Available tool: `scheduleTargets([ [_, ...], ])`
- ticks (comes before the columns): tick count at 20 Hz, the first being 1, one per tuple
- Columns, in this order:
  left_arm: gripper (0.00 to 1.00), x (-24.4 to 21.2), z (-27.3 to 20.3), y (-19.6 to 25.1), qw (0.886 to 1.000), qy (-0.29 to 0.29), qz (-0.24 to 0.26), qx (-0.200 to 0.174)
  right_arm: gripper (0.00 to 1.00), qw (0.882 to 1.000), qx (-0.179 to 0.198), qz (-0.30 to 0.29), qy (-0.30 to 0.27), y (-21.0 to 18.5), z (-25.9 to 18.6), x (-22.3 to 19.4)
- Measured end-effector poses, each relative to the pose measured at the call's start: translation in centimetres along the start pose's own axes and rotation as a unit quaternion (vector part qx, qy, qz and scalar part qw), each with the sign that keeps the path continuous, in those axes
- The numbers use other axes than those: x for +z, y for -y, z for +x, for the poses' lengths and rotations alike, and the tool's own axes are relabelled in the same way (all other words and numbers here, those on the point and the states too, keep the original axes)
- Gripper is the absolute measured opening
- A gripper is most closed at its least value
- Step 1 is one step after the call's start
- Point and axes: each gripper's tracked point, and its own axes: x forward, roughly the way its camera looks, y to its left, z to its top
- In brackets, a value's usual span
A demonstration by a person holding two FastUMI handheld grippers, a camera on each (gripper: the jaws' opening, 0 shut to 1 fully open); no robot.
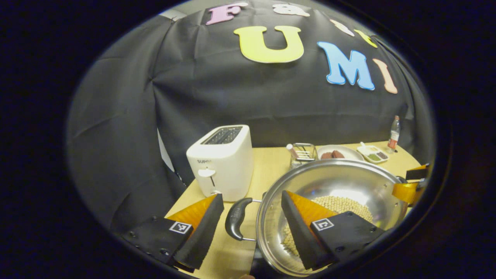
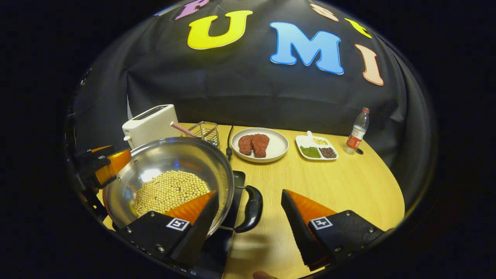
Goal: First push the handle of the pot to place it horizontally, then grasp the pot with both hands and set it on the induction cooktop.
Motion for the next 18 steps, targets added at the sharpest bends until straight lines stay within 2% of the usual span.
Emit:
scheduleTargets([
  [2, 0.97, 0.9, -1.3, 0.2, 1.000, 0.014, 0.003, 0.008, 0.99, 0.999, 0.005, 0.010, 0.034, 1.1, -1.2, 1.2],
  [4, 1.00, 2.3, -3.1, 0.7, 0.999, 0.039, 0.004, 0.013, 0.98, 0.996, -0.018, 0.000, 0.085, 3.7, -2.8, 3.2],
  [5, 0.97, 3.1, -4.5, 1.1, 0.999, 0.052, 0.004, 0.013, 0.98, 0.994, -0.023, -0.007, 0.110, 4.7, -4.0, 4.1],
  [6, 1.00, 3.6, -5.9, 1.4, 0.998, 0.064, 0.002, 0.012, 0.98, 0.991, -0.027, -0.014, 0.132, 5.7, -5.3, 4.9],
  [9, 1.00, 5.6, -10.9, 3.2, 0.995, 0.103, -0.004, 0.015, 0.98, 0.982, -0.038, -0.030, 0.181, 8.8, -9.6, 6.9],
  [10, 0.97, 6.2, -12.5, 4.3, 0.993, 0.113, -0.005, 0.014, 0.97, 0.980, -0.035, -0.028, 0.192, 9.6, -11.2, 7.3],
  [13, 0.97, 8.6, -17.6, 8.1, 0.989, 0.146, -0.007, 0.010, 0.97, 0.974, -0.031, -0.017, 0.224, 12.6, -15.7, 8.3],
  [14, 1.00, 9.5, -19.4, 9.7, 0.987, 0.159, -0.008, 0.003, 0.97, 0.972, -0.032, -0.014, 0.234, 13.6, -17.0, 8.5],
  [16, 0.97, 10.8, -22.6, 13.3, 0.984, 0.177, -0.012, -0.014, 0.97, 0.969, -0.032, -0.008, 0.246, 15.7, -19.4, 8.7],
  [18, 1.00, 11.4, -25.1, 16.6, 0.982, 0.188, -0.013, -0.026, 0.97, 0.965, -0.030, -0.002, 0.260, 17.4, -21.6, 9.0],
])
